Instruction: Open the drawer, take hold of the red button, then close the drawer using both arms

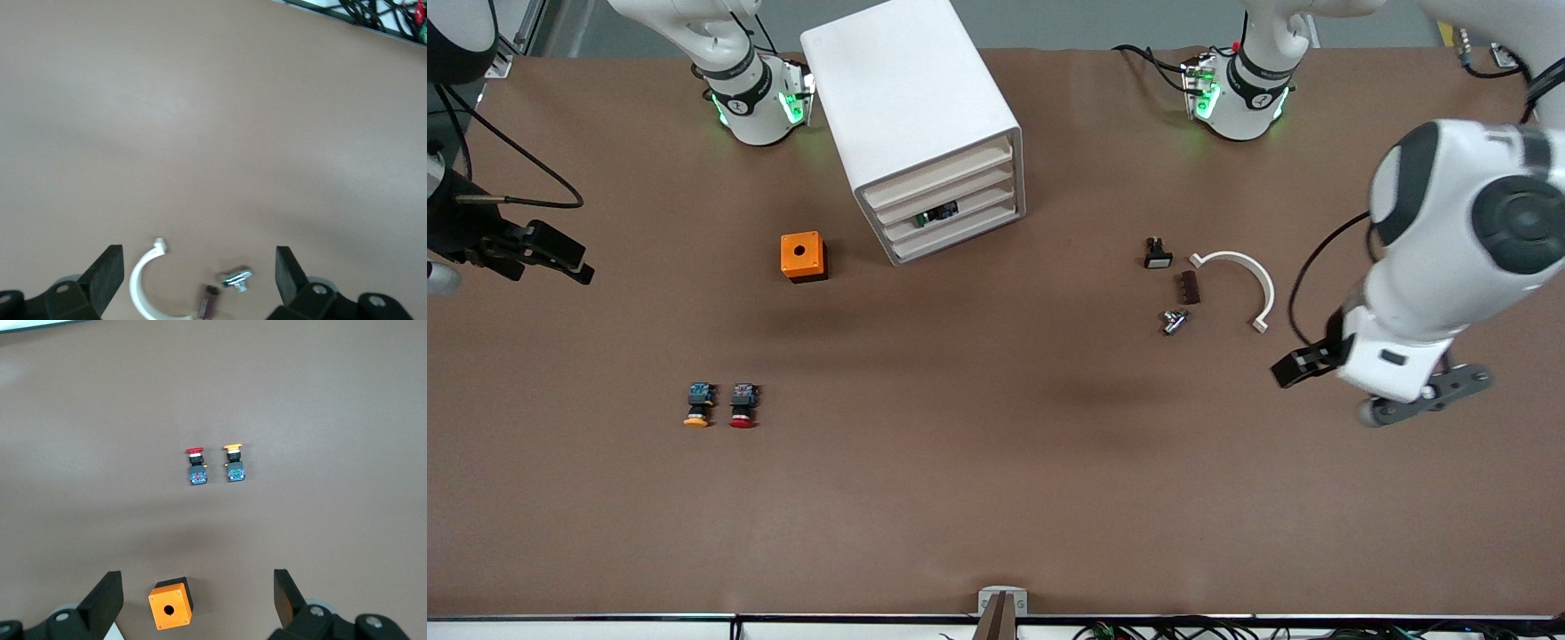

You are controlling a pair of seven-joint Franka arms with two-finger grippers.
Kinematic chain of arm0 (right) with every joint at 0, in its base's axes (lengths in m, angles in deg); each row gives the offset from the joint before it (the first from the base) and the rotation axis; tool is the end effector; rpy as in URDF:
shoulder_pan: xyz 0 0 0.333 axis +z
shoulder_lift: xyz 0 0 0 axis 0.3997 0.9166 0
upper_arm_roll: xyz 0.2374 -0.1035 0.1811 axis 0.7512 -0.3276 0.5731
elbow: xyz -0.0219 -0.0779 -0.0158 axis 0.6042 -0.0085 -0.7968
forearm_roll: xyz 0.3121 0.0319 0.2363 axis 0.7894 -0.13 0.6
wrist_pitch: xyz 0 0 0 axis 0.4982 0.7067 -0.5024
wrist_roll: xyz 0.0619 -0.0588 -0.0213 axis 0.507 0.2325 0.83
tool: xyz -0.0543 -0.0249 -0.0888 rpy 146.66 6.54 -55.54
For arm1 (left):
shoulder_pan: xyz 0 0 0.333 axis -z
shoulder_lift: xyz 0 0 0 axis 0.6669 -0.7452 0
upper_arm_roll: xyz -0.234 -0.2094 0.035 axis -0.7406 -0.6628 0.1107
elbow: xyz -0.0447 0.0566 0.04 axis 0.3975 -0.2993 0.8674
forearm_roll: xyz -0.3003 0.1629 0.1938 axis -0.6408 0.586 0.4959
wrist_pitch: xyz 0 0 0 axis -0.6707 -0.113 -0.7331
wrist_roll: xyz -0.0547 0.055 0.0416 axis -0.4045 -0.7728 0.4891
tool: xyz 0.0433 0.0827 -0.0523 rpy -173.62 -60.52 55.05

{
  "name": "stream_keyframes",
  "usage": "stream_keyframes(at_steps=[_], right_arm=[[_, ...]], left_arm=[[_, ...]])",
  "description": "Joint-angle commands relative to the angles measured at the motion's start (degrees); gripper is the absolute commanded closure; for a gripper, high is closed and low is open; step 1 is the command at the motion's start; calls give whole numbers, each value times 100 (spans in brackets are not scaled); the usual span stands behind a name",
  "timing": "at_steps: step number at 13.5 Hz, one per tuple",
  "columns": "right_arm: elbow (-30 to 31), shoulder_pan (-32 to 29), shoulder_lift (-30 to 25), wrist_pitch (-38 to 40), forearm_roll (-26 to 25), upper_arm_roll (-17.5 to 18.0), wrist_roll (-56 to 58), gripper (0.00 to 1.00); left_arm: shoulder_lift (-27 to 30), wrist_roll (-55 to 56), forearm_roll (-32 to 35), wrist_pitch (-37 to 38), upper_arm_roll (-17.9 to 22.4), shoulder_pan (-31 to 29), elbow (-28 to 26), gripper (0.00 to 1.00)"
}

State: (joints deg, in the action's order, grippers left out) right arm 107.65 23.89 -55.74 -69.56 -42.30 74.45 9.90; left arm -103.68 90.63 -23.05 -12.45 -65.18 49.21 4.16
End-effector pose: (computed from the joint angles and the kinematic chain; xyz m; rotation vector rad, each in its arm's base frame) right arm 0.5638 -0.0111 0.5964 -3.0700 0.1676 -0.1065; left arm 0.6585 -0.1182 0.5283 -3.0344 -0.4628 -0.0968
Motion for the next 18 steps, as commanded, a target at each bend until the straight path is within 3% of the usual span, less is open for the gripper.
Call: stream_keyframes(at_steps=[1,5,7,9,15,18], right_arm=[[104,55,-132,-16,-101,-33,-137,0],[-54,11,-123,37,-83,-7,-129,0],[-185,-33,-123,168,-110,89,-111,0],[-266,-33,-123,335,-136,98,-137,0],[-204,-77,-141,354,-163,99,-164,0],[-248,-77,-141,345,-206,90,-155,0]], left_arm=[[437,-766,-49,191,-96,-341,-137,0],[868,-1313,-312,727,-79,-694,-163,0],[1167,-2172,-348,946,-35,-835,-234,0],[1457,-2421,-340,1306,220,-782,-304,0],[2441,-2773,-674,1220,756,-528,-1366,0],[2644,-2773,-674,1203,625,-536,-1535,0]])
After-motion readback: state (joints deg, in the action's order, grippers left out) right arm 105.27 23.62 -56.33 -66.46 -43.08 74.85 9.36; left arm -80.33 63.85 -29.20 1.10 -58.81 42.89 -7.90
